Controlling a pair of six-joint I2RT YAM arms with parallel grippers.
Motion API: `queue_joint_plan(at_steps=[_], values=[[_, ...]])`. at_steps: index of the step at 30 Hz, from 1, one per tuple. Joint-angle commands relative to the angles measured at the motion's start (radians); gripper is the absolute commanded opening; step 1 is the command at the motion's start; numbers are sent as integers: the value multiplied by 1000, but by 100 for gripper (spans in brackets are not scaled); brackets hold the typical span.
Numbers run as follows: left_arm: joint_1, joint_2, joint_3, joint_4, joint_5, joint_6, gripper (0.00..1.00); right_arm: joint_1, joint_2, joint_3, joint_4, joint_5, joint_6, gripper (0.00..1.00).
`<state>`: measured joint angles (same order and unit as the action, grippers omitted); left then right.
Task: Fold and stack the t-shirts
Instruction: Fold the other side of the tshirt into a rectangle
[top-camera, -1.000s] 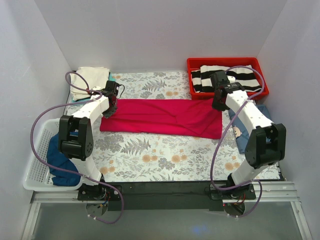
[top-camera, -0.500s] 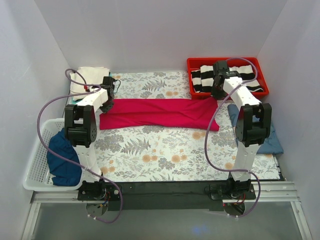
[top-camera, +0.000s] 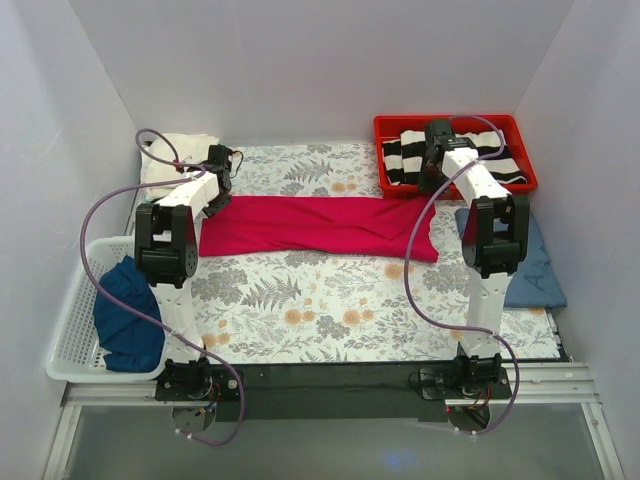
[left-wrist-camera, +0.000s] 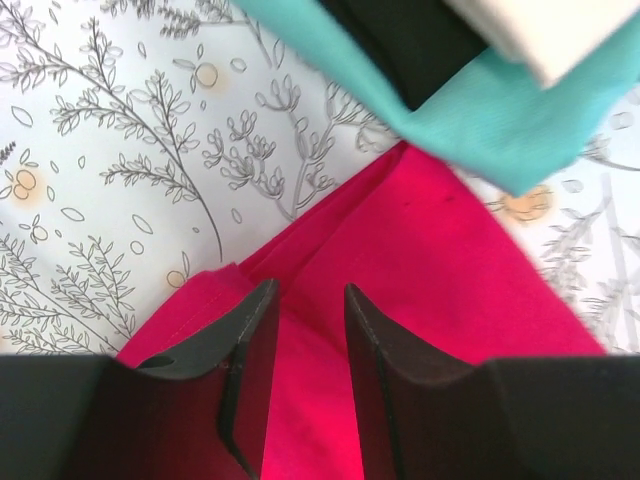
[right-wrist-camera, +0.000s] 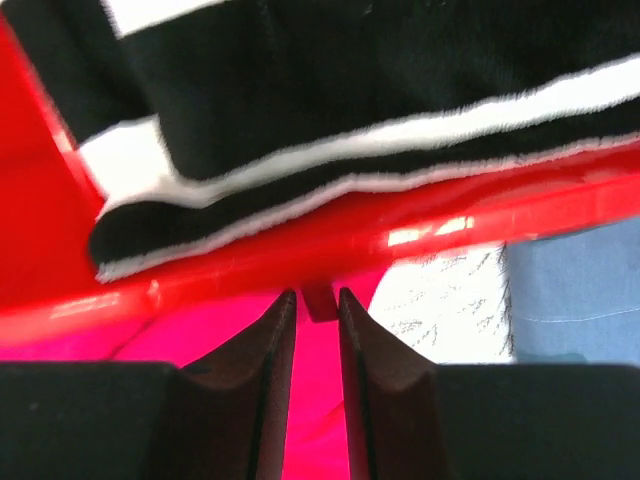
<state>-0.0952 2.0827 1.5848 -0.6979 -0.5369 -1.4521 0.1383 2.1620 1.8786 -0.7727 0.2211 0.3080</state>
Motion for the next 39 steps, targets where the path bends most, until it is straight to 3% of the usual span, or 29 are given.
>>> queue_joint_plan(at_steps=[1,10,20,33,39], values=[[3,-156,-22,67,-15,30,32,-2,-138,-57,46,-55,-24,30],[-5,-305,-213,109,87,67,34,14,-323,-324,73,-112,-60,31],[-17,-372,-405,115,218,32,33,41,-334,-434,95,-209,-58,30],[-17,-222,-372,-5,221,-51,33,55,-212,-526,76,-318,-26,24],[-15,-190,-356,-90,195,-112,29,53,-198,-564,-41,-232,9,18]])
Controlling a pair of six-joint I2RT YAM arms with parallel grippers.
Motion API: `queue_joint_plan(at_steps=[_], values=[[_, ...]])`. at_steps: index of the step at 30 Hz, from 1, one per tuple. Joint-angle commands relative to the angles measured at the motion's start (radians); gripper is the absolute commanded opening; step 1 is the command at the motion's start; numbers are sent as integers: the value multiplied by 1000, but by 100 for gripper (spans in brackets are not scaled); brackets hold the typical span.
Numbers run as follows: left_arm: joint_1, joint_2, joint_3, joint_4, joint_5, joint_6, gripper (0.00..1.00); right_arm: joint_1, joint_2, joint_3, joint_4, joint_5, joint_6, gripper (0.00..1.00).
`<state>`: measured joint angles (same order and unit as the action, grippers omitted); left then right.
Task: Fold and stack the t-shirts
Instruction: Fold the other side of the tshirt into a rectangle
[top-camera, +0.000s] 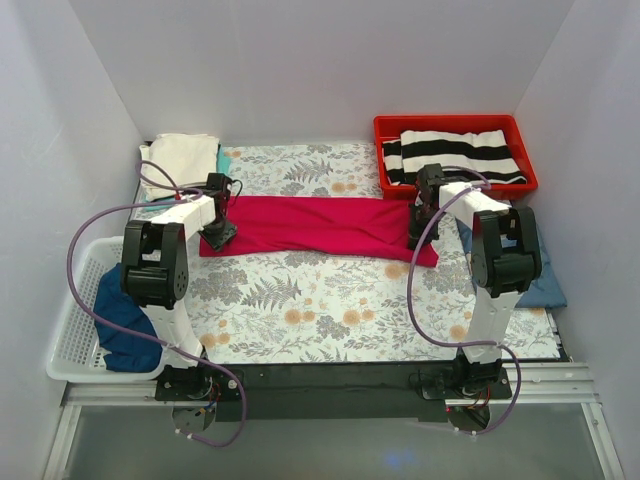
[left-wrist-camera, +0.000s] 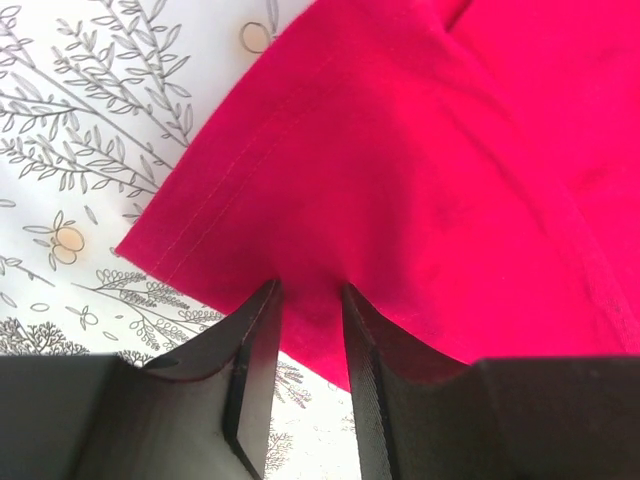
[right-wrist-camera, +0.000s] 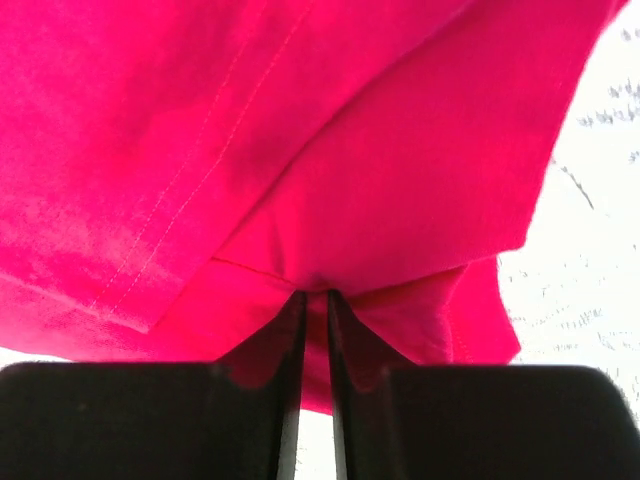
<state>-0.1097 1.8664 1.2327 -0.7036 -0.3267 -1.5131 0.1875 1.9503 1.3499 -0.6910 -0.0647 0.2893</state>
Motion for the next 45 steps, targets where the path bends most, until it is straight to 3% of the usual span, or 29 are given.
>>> queue_joint_plan(at_steps=[1,6,19,29,35,39,45], values=[[-1,19,-13,-92,-18,-68,28,4,9,-37,-142,89,34,18],[1,-84,-62,-160,-40,-116,27,1,-30,-73,-235,259,68,16],[1,-252,-199,-234,-11,-141,25,-54,-139,-160,-305,378,76,12],[-8,-348,-134,-137,63,-38,23,-45,-295,-37,-249,172,7,19],[-18,-331,-113,-86,101,5,24,-36,-330,-113,-142,-10,-3,27],[-18,-323,-111,-82,110,13,24,-34,-364,-181,-84,-81,1,41],[-18,-322,-119,-80,112,21,24,-28,-363,-244,-73,-70,17,42]])
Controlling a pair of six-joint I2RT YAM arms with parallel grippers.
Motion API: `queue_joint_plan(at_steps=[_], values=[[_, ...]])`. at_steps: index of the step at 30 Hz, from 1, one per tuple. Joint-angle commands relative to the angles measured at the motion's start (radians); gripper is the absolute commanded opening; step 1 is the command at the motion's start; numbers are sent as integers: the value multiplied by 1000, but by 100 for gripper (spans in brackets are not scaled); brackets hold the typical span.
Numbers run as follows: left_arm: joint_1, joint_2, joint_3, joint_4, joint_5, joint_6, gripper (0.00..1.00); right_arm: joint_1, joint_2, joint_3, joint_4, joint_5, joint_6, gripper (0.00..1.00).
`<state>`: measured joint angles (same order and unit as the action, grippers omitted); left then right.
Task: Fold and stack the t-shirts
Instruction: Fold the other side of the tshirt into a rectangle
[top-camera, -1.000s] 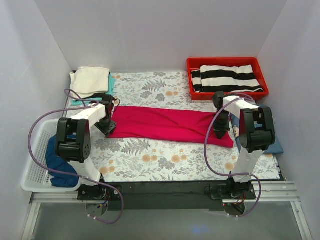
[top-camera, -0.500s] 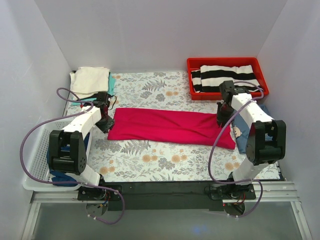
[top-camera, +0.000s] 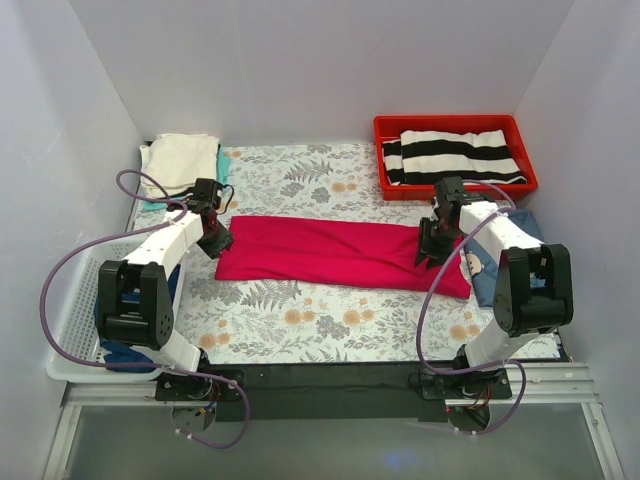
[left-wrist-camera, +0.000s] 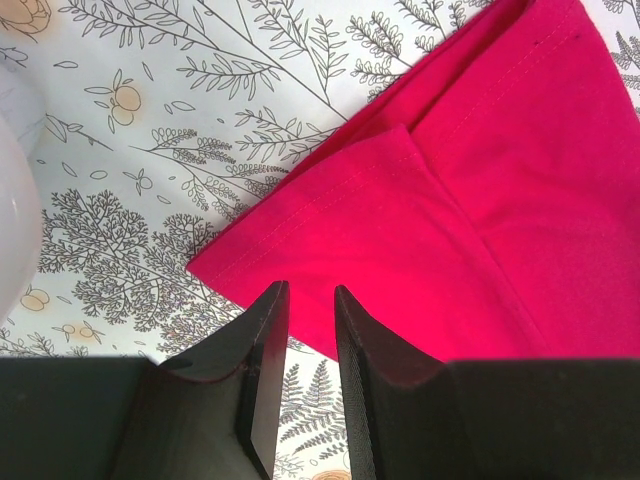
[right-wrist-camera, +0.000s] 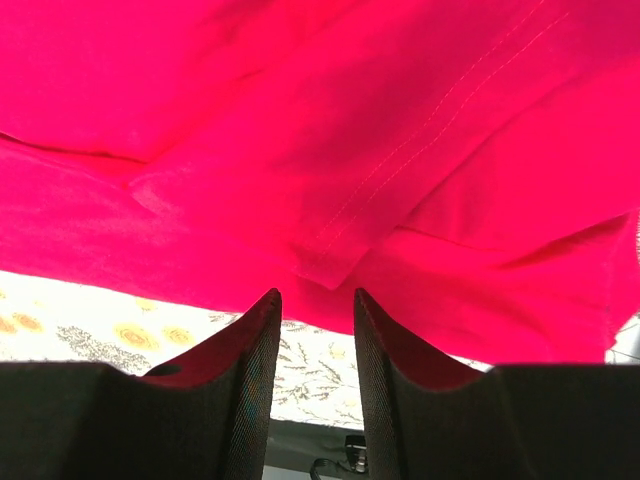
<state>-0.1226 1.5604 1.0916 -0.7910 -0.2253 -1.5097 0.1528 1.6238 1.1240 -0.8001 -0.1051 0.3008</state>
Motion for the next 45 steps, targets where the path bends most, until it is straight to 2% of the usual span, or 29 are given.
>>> queue_joint_plan(at_steps=[1,8,20,25,26,28,39,45], values=[[-5,-16,22,9,12,17,24,8,-36,-27,41,-25,11,42],[-5,-8,16,12,7,25,24,16,-12,-87,73,-1,37,40],[-5,15,39,10,3,43,24,19,57,-81,136,13,55,34],[-5,12,45,4,-8,52,24,27,82,-75,136,22,54,20],[-5,9,45,6,-8,51,24,27,84,-72,137,24,54,12],[-5,4,42,6,-9,52,24,30,77,-69,133,30,55,1],[-5,-7,36,9,-6,52,24,70,21,60,90,67,51,1],[-5,-8,39,10,-5,52,24,83,80,138,90,68,18,1]])
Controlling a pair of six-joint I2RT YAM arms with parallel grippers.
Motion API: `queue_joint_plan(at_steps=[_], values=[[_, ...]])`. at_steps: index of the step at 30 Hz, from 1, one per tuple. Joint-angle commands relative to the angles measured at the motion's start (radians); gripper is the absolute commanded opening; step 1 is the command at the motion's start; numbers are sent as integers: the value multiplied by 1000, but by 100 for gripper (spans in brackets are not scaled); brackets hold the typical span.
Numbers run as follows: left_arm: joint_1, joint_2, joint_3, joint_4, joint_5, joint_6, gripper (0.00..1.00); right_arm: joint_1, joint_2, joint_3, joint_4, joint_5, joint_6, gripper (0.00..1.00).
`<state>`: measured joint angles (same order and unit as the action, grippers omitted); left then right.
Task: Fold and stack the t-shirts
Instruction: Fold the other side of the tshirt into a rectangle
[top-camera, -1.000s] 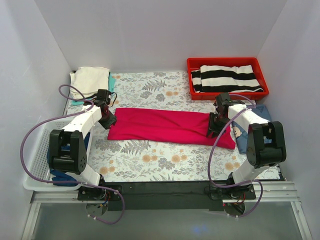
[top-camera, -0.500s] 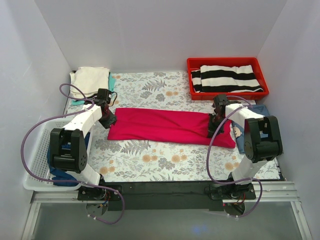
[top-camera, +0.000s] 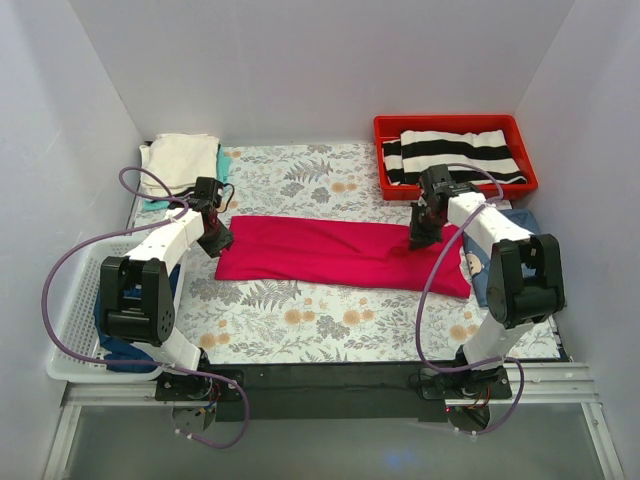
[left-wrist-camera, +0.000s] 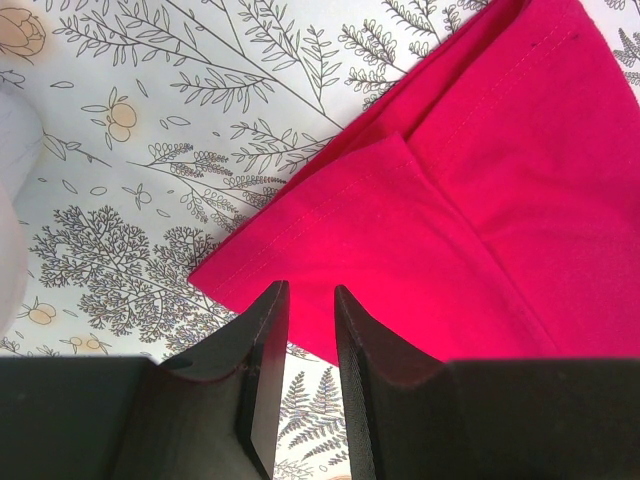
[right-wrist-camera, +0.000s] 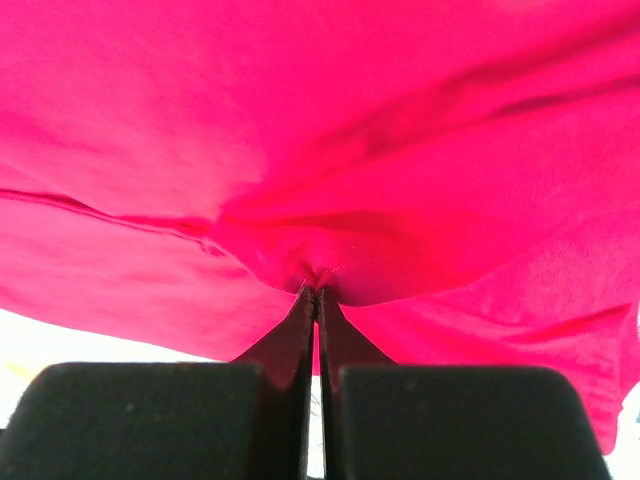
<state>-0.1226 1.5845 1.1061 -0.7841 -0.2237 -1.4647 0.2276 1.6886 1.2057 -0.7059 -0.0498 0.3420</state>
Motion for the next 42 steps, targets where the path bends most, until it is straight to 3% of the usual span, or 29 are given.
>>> queue_joint_plan(at_steps=[1,13,22,26,35,42], values=[[-5,-32,24,3,-8,7,24,10,46,84,-1,16,-27,1],[-5,-9,55,-4,-5,12,23,50,342,397,16,45,-107,1],[-5,-12,46,5,3,6,22,105,346,400,11,45,-116,1],[-5,-17,40,16,7,12,22,107,306,393,14,62,-129,14],[-9,-9,52,83,43,81,22,107,252,419,19,24,-136,27],[-17,34,101,130,101,158,26,225,255,481,-1,-5,-152,29]])
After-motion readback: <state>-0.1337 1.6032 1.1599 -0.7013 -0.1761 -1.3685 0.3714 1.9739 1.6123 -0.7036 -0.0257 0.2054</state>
